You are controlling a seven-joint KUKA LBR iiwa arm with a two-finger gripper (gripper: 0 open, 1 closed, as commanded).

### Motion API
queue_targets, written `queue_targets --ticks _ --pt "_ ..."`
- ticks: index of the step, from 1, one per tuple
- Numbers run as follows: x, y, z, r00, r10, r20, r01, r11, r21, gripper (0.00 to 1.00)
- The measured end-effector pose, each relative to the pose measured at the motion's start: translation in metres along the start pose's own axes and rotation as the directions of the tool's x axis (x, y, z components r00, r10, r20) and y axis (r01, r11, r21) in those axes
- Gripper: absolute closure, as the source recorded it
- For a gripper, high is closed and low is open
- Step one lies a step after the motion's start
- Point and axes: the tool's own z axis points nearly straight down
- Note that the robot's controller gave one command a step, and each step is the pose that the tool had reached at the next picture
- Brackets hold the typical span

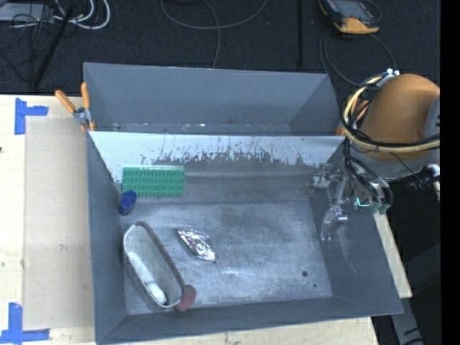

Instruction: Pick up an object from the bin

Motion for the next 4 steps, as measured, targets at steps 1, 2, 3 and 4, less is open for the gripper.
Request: queue_targets --ticks 1,2,3,4 --pt "0.094 0.039 0.027 0.996 0.085 -0.003 -0.085 0.996 -0.002 0.00" --pt "0.088 -0.028 0.089 0.998 -0.067 0.002 0.067 0.998 0.001 0.00" --pt "0.078 -0.018 -0.072 0.916 -0.401 0.012 0.401 0.916 0.008 0.00" --pt "0.076 0.099 0.026 0.880 -0.475 0.002 0.475 0.880 -0.003 0.00"
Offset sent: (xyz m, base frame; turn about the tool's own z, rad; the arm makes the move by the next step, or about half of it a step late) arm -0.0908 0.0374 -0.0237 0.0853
